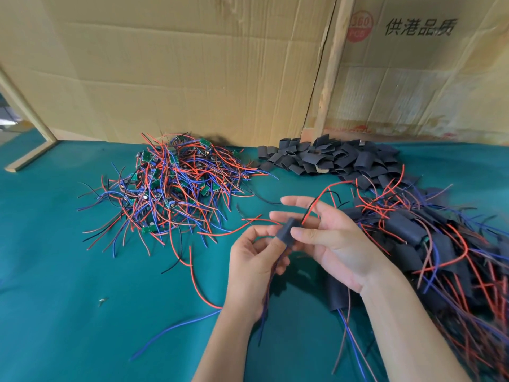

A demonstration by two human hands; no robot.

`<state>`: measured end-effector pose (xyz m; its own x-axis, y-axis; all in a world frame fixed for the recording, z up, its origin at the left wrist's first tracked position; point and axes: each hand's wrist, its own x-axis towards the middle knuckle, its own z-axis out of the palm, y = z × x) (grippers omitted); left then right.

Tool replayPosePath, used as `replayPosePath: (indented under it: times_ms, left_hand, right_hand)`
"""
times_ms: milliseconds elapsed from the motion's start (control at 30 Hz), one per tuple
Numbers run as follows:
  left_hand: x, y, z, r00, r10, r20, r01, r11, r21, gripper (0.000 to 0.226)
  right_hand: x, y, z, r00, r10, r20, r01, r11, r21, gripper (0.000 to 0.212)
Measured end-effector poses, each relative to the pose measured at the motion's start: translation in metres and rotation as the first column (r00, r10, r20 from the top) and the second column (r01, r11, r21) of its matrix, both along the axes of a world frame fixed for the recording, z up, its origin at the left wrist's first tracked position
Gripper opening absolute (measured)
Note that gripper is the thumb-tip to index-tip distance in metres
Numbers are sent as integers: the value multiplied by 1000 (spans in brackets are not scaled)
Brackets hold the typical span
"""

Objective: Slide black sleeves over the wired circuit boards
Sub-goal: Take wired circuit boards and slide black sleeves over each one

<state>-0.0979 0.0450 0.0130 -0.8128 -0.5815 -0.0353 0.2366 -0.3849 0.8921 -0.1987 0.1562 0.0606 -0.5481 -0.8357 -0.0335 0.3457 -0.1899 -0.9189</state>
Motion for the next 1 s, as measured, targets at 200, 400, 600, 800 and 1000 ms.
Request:
replayPosePath:
  times_ms: [200,400,600,800,1000]
  left_hand:
    - [-3,11,-1,997,27,75,-6,962,-272,25]
    - [-2,6,4,999,-24,31,29,985,-169,18]
    - [-7,7,-1,996,38,81,-19,975,-223,17]
    - [-5,8,1,995,77,71,-61,976,-207,15]
    - [-4,3,4,997,59,42,-56,996,-71,21]
  right_hand:
    - [6,1,22,933,-194,-302,264,942,208,20]
    - [-41,68,84,770,-172,-614,477,795,376,24]
    - [-70,87,108,350,120,-929,823,435,366,37]
    - [-19,-60,94,274,352,-895,522,728,446,17]
    - [-14,-175,34,424,568,-706,370,603,707,43]
